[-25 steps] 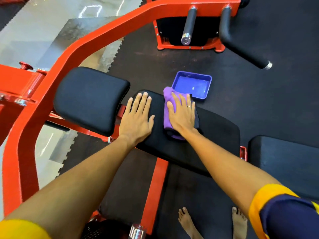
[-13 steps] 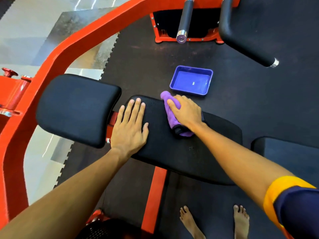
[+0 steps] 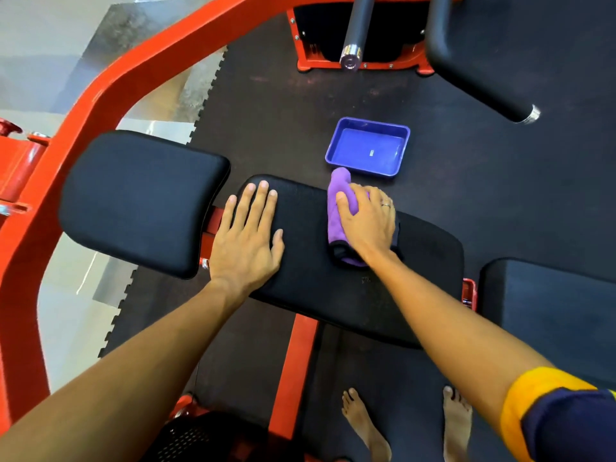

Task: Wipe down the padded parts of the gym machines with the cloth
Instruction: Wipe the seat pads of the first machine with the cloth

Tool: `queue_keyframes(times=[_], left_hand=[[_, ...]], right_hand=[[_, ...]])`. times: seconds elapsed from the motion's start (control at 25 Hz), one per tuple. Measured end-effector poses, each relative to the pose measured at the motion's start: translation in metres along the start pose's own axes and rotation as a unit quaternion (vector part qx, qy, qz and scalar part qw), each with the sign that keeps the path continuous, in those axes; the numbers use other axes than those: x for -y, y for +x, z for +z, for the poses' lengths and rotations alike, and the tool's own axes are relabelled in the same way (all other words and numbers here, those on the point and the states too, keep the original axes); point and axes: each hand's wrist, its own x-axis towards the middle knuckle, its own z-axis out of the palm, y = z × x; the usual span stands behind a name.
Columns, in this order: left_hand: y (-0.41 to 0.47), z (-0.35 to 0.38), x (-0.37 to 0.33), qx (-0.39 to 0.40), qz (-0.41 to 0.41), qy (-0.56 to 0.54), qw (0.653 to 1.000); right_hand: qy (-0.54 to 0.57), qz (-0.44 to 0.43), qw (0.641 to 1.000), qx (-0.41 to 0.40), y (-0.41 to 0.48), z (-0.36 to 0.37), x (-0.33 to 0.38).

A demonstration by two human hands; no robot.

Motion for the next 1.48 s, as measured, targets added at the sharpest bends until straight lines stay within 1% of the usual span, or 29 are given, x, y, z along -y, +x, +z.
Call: queue_keyframes(times=[0.08,0.12,0.16,0.2,0.28,0.32,0.36,0.4,0.44,0.52,0.56,0.6,0.64,0.72,0.8,0.84,0.88,0.92,0.96,1.0,1.04,1.08,1.12,1.2,1.28,1.32,1.36,1.4,1.48], left_hand=[[0.0,0.0,-0.001,0.0,-0.005,0.003,1.0],[0.0,0.001,-0.001,0.003,-0.005,0.006,1.0],[-0.001,0.001,0.0,0.008,-0.005,0.009,1.0],[-0.001,0.001,0.0,0.012,-0.004,0.01,1.0],[0.0,-0.001,0.0,0.02,-0.001,0.008,1.0],[0.0,-0.002,-0.001,0.022,-0.002,0.006,1.0],[0.0,-0.002,-0.001,0.022,-0.002,0.004,1.0],[0.0,-0.002,-0.001,0.023,-0.003,0.003,1.0],[0.0,-0.001,-0.002,0.022,-0.005,0.002,1.0],[0.0,0.0,-0.001,0.017,-0.006,0.004,1.0],[-0.001,0.001,-0.001,0.015,-0.004,0.004,1.0],[-0.001,0.001,-0.001,0.013,-0.001,0.005,1.0],[-0.001,0.001,0.0,0.011,0.002,0.006,1.0],[-0.001,0.001,0.0,0.016,0.004,0.009,1.0],[-0.001,0.001,-0.001,0.013,0.001,0.005,1.0],[-0.002,0.0,-0.001,0.011,0.001,0.001,1.0],[-0.003,0.0,-0.001,0.01,0.005,-0.003,1.0],[-0.004,-0.001,-0.001,0.008,0.007,-0.005,1.0],[-0.005,-0.002,-0.001,0.007,0.008,-0.004,1.0],[-0.005,-0.002,-0.001,0.007,0.01,-0.004,1.0],[-0.006,-0.003,-0.001,0.01,0.012,-0.008,1.0],[-0.006,-0.004,0.0,0.014,0.012,-0.014,1.0],[-0.006,-0.004,0.001,0.015,0.012,-0.017,1.0],[-0.014,-0.005,-0.001,0.022,0.015,-0.015,1.0],[-0.026,-0.004,-0.006,0.026,0.033,-0.002,0.999],[-0.032,-0.003,-0.009,0.023,0.041,0.007,0.999],[-0.036,-0.002,-0.011,0.019,0.043,0.013,0.999],[-0.036,-0.002,-0.012,0.015,0.04,0.015,0.999],[-0.035,-0.003,-0.014,0.008,0.025,0.014,1.0]], right_hand=[[0.046,0.06,0.997,0.012,-0.003,0.01,0.026],[0.055,0.052,0.997,0.012,-0.012,0.014,0.043],[0.055,0.017,0.998,0.004,-0.026,0.019,0.056],[0.054,-0.038,0.998,-0.006,-0.045,0.022,0.062],[0.027,-0.133,0.991,-0.006,-0.086,0.025,0.046],[0.005,-0.157,0.988,-0.001,-0.1,0.025,0.029],[-0.009,-0.146,0.989,0.005,-0.107,0.023,0.011],[-0.01,-0.102,0.995,0.014,-0.105,0.019,-0.002],[0.002,-0.04,0.999,0.024,-0.096,0.017,-0.008],[0.057,0.084,0.995,0.021,-0.073,0.017,0.007],[0.084,0.119,0.989,0.021,-0.069,0.02,0.026],[0.093,0.118,0.988,0.021,-0.071,0.022,0.046],[0.087,0.077,0.993,0.016,-0.081,0.025,0.062],[0.071,-0.062,0.996,0.004,-0.117,0.03,0.062],[0.032,-0.183,0.983,-0.005,-0.148,0.033,0.018],[0.006,-0.213,0.977,-0.009,-0.151,0.032,-0.011],[-0.01,-0.199,0.98,-0.01,-0.149,0.03,-0.037],[-0.001,-0.143,0.99,-0.007,-0.143,0.026,-0.051],[0.028,-0.056,0.998,-0.003,-0.135,0.022,-0.05],[0.066,0.037,0.997,0.01,-0.127,0.021,-0.039],[0.1,0.104,0.989,0.026,-0.124,0.021,-0.018],[0.114,0.117,0.986,0.035,-0.126,0.023,0.006],[0.11,0.082,0.99,0.038,-0.132,0.024,0.026],[0.094,-0.051,0.992,0.069,-0.156,0.024,0.033],[0.038,-0.164,0.981,0.095,-0.179,0.023,-0.003],[0.0,-0.194,0.977,0.094,-0.186,0.023,-0.028],[-0.028,-0.197,0.976,0.089,-0.191,0.024,-0.051],[-0.037,-0.179,0.98,0.079,-0.193,0.026,-0.067],[-0.03,-0.137,0.989,0.049,-0.195,0.032,-0.072]])
